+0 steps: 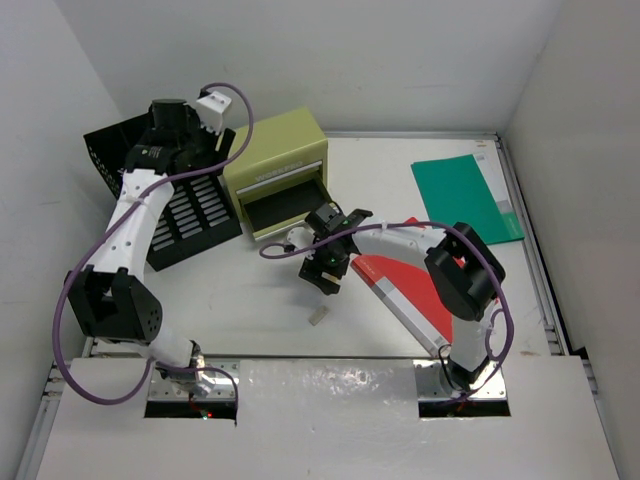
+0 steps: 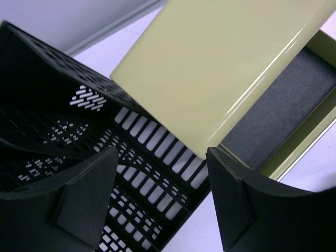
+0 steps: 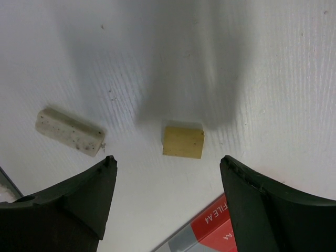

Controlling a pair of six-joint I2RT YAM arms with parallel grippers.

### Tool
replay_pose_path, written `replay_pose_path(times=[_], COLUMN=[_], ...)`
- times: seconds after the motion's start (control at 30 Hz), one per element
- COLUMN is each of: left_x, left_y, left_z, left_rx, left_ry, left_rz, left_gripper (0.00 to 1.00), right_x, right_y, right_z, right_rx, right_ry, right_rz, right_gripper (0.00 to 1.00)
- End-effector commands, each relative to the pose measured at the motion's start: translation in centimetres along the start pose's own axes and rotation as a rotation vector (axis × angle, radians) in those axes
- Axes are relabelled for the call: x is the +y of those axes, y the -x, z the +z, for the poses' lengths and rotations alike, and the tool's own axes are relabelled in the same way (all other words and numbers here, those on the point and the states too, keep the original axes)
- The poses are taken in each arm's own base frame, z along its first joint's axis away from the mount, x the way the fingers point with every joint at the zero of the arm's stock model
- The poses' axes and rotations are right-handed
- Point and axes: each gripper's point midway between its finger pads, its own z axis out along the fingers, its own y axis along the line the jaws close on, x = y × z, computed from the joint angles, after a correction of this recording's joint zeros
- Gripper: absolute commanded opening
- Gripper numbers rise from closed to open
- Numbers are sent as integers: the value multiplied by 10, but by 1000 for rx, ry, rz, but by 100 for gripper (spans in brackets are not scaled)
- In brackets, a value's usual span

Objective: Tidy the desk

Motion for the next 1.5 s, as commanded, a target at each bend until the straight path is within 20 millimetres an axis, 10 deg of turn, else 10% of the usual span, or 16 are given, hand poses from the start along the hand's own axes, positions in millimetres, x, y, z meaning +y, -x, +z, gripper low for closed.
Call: replay_pose_path(times=[0.0, 0.63, 0.97, 1.27, 1.47], left_x=[3, -16, -34, -34, -31], left_y=[23, -16, -39, -45, -47], left_z=[-34, -68, -117, -135, -135], left_rx=[-65, -53, -119, -113, -109], left_ry=[40, 39, 62, 81, 99], left_rz=[1, 5, -27, 4, 18], left_gripper=[67, 67, 68, 68, 68], right_x=[-4, -19, -9, -11, -17], right_y=[11, -8, -10, -1, 50], right_z=[-9, 37, 19, 11, -32], right_rx=[-38, -16, -31, -114, -302], right_ry=[-11, -84, -78, -115, -148], right_rz=[-41, 66, 84, 126, 128], right_gripper=[77, 51, 3, 0, 0])
